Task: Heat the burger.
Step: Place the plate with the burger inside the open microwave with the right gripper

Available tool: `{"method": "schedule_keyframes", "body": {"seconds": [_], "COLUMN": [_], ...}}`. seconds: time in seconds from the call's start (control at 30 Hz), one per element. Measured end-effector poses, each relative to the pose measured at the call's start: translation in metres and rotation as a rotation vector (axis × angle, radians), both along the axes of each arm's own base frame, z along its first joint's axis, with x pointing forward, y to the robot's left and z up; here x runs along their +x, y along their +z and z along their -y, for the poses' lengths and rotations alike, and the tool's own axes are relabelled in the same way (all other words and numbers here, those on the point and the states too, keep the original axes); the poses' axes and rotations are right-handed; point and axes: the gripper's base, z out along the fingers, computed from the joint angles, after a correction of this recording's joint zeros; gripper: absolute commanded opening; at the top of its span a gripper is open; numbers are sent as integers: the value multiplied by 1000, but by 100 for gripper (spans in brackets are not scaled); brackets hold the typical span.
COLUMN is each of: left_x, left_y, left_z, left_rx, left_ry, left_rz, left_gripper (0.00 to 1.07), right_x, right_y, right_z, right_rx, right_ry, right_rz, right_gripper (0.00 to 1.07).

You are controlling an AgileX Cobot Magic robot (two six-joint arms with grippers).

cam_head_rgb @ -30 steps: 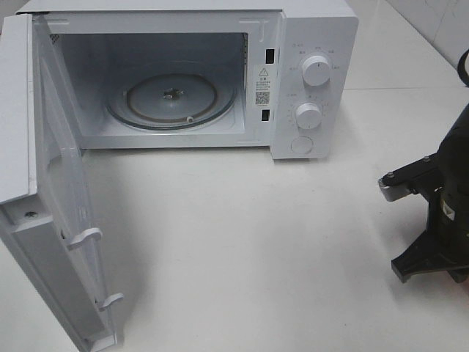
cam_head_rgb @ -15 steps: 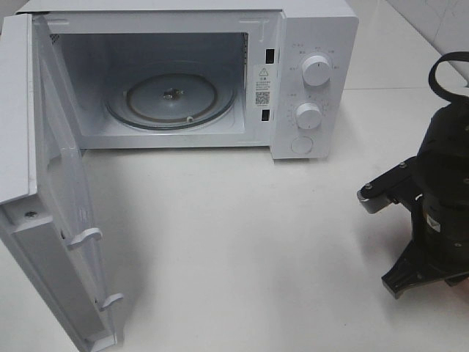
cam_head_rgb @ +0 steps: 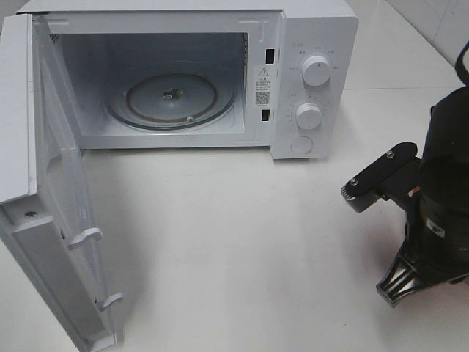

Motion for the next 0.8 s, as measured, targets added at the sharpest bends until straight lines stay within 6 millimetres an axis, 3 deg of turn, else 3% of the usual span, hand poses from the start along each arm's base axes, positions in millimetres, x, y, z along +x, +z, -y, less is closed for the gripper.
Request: {"method": "schedule_keyframes", "body": {"seconds": [0.8], "left_x": [0], "left_y": [0], "left_z": [0], "left_rx": [0], "left_ry": [0], "left_rz": [0], "left_gripper": [100], "right_x": [-51], "right_y": [4], "right_z": [-52], "right_rx": [-57], "right_ry": [285], "right_rz": [-11], "right_gripper": [0]}}
